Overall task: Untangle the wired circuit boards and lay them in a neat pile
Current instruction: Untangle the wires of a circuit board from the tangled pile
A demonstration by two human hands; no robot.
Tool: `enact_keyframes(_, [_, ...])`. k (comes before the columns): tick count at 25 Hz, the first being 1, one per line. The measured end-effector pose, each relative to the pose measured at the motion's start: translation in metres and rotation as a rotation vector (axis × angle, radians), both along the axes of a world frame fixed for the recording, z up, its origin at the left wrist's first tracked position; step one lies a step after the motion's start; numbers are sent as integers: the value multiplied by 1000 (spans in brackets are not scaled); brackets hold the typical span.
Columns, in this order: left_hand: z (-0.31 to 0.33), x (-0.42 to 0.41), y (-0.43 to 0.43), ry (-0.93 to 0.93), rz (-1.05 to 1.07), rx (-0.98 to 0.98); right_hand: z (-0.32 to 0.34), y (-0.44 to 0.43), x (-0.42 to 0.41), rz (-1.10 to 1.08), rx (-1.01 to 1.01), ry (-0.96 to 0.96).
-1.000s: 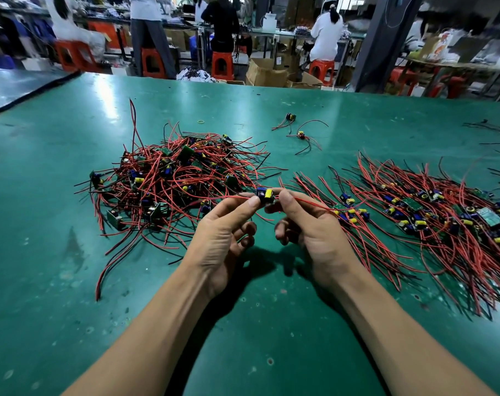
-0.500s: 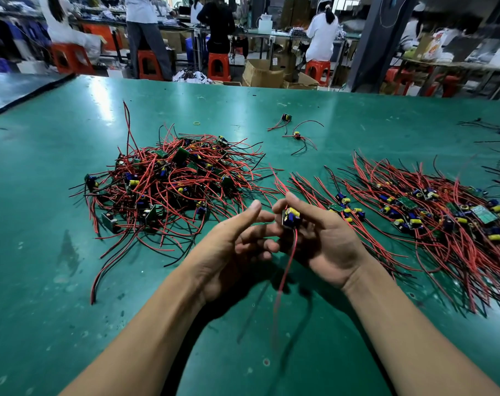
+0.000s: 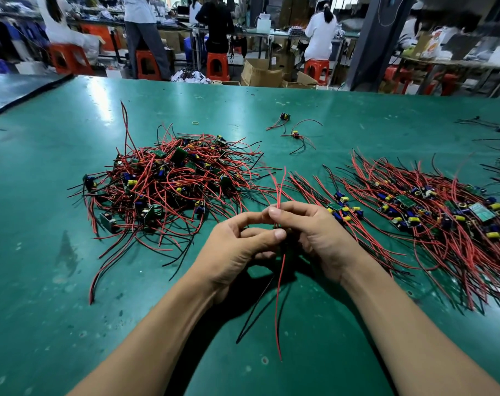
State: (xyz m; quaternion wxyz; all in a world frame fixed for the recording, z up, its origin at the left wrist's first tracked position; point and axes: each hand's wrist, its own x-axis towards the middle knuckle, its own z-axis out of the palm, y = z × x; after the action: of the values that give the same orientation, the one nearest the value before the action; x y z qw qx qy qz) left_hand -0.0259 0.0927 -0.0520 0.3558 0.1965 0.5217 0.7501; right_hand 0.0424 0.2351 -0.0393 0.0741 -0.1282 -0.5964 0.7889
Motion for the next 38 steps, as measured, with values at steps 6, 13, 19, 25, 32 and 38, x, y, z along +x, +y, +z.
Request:
enact_keyframes(6, [-2,1,4,85,88,-50,-1,0,-1,-169,211,55])
enact_keyframes(13, [-2,4,3,129,148,-73,-2,-2,0,-91,209,66])
enact_keyframes(19, [-8,12,8,368,302,-178,-5,-7,-4,-183,159,21])
enact_keyframes(25, [-5,11,7,407,263,-219,-5,1,-14,-489,-63,109])
enact_keyframes(32, [-6,11,2,414,217,-246,8,36,-2,-746,-243,190])
enact_keyframes(38, [-4,8,3,225,230,-151,6,21,-6,-566,-167,77])
